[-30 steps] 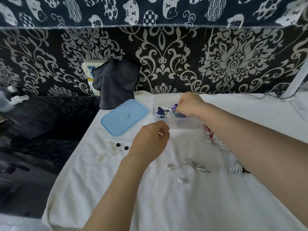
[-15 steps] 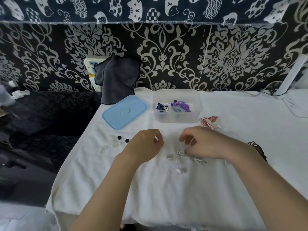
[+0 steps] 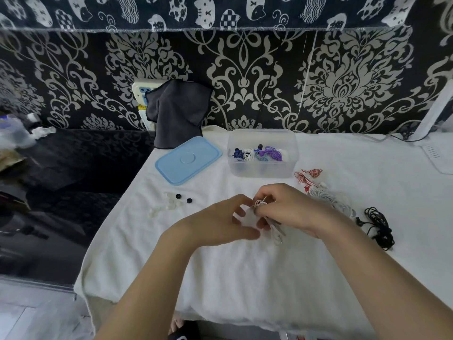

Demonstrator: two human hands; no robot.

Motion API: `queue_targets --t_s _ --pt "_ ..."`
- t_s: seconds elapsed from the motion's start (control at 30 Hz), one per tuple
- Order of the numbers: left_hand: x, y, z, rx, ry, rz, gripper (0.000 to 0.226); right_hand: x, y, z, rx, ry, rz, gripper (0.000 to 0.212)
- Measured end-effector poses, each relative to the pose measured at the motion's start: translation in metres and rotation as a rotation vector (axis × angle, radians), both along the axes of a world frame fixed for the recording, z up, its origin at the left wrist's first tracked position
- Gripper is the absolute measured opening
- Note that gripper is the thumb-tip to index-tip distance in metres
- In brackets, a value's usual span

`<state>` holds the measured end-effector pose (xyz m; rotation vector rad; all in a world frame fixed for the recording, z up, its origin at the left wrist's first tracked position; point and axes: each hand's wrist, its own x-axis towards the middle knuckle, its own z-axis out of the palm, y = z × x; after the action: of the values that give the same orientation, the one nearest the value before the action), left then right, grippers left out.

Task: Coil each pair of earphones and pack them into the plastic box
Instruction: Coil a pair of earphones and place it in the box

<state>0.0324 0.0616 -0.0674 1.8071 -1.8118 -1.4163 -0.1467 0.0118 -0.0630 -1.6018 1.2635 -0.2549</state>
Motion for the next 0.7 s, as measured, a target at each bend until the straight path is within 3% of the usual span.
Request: queue_targets --t_s 0.17,0.53,0.7 --pt "0.007 -0.003 0.000 -0.170 -0.004 0.082 0.004 0.005 0.001 0.009 0.230 -0.244 -0.111 0.010" --pt "0.023 -0.002 0.010 -0.155 0.281 0.270 0.015 0.024 0.000 0.015 0.348 -0.571 -0.259 0.017" --pt "0.031 -0.002 0.011 -0.203 0.260 0.311 0.015 0.031 0.000 0.014 0.338 -0.522 -0.205 0.017"
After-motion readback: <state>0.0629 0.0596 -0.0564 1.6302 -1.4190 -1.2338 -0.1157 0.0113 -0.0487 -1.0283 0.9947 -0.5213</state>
